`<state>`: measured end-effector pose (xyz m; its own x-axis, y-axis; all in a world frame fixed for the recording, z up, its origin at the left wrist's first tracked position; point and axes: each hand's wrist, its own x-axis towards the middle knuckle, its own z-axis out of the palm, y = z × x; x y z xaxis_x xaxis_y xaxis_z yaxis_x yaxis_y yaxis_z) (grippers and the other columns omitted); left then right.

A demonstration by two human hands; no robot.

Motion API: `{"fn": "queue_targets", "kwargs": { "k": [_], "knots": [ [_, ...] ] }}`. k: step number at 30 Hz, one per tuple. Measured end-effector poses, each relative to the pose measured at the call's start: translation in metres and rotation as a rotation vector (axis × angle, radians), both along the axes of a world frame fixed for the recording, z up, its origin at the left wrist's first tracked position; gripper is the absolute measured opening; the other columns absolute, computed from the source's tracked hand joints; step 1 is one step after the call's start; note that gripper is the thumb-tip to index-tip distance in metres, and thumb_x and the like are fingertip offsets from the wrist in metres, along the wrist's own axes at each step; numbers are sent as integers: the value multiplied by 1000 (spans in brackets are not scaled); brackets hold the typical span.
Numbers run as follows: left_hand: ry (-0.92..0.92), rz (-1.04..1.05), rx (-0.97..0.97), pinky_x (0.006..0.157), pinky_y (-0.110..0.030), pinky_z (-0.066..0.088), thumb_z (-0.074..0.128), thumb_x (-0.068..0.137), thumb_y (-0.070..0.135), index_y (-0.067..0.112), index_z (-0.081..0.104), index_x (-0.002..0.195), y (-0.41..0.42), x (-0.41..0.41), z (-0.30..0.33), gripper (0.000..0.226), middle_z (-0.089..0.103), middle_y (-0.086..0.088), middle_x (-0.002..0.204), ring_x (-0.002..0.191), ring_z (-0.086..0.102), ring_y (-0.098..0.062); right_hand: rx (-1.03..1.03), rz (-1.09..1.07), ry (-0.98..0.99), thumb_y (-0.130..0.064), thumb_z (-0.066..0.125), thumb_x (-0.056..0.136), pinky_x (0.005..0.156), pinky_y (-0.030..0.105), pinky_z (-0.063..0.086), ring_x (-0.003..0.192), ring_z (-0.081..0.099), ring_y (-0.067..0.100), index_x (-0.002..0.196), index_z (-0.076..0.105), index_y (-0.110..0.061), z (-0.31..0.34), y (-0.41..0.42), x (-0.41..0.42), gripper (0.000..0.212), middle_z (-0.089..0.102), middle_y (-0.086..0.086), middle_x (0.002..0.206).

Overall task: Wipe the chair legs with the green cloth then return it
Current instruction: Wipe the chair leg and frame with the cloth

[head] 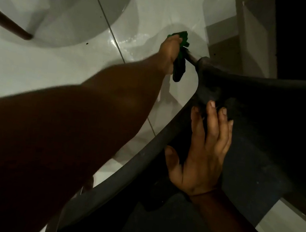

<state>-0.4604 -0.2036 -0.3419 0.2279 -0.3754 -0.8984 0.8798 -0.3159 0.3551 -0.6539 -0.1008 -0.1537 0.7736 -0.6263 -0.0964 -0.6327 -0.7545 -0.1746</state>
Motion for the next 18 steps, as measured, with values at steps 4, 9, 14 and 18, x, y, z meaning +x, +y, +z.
{"fn": "queue_targets", "kwargs": {
  "k": [4, 9, 14, 18],
  "knots": [
    [-34, -26, -2, 115, -50, 47, 49, 104, 12, 2, 64, 135, -1, -1, 14, 35, 68, -21, 128, 117, 64, -38, 1, 1, 3, -69, 24, 97, 128, 53, 4, 158, 6, 25, 155, 32, -13, 0, -1, 0, 81, 22, 13, 165],
    [-178, 101, -303, 94, -24, 58, 57, 99, 19, 29, 77, 113, 51, -36, 91, 27, 68, -1, 125, 108, 67, -12, -18, 15, -6, -67, 26, 98, 128, 53, 6, 159, 5, 24, 155, 34, -12, 0, -1, -2, 79, 22, 14, 165],
    [-66, 224, -246, 105, -35, 55, 55, 102, 15, 15, 71, 128, 31, -30, 62, 30, 67, -11, 131, 115, 66, -25, -27, 18, -47, -66, 27, 98, 128, 53, 7, 159, 8, 26, 156, 34, -12, -4, -1, -4, 79, 23, 14, 166],
    [111, 289, 45, 106, -54, 52, 54, 104, 24, 1, 69, 104, -3, -13, 22, 27, 64, -17, 92, 88, 61, -33, -17, 15, -58, -68, 28, 97, 128, 52, 5, 159, 9, 27, 158, 32, -15, -8, -1, -5, 81, 21, 12, 168]
  ]
}}
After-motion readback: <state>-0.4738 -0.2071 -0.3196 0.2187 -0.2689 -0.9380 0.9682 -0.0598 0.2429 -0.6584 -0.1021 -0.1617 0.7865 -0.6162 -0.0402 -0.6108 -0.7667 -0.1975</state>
